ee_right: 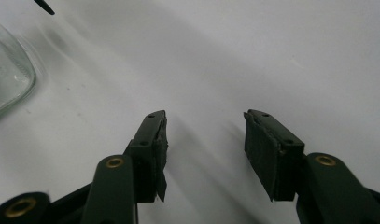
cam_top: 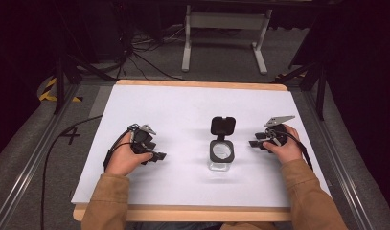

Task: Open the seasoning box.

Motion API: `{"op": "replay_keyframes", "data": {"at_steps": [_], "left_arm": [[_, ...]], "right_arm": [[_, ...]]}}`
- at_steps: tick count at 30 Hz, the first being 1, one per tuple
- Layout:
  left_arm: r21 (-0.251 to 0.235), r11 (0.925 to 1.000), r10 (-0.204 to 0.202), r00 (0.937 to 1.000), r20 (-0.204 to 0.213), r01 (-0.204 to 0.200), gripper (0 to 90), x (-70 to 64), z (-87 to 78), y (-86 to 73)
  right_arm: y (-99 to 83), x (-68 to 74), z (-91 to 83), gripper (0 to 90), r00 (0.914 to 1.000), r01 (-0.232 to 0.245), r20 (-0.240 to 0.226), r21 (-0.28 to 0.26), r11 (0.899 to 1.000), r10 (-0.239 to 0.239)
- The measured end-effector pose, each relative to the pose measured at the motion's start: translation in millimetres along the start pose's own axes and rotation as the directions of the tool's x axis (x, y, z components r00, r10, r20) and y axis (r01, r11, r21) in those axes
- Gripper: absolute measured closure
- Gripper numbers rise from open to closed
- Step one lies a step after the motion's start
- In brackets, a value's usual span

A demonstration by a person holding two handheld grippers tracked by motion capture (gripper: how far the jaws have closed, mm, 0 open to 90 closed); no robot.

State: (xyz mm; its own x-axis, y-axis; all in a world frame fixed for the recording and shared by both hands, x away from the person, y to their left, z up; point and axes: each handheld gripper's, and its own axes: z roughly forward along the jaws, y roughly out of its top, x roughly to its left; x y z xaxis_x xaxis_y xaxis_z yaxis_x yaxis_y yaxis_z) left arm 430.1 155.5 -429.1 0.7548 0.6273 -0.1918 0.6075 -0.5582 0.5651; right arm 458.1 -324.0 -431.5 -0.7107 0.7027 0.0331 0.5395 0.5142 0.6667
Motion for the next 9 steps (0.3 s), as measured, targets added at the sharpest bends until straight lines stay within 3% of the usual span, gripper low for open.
{"op": "replay_keyframes", "data": {"at_steps": [9], "left_arm": [[-0.021, 0.9997, 0.01, 0.9999, -0.003, -0.01, 33.3, -1.6, -2.2, 4.5]], "right_arm": [[0.3, 4.5, 0.8, 47.7, 0.9999, 0.014, 0.01, -0.015, 1.0, -0.014]]}}
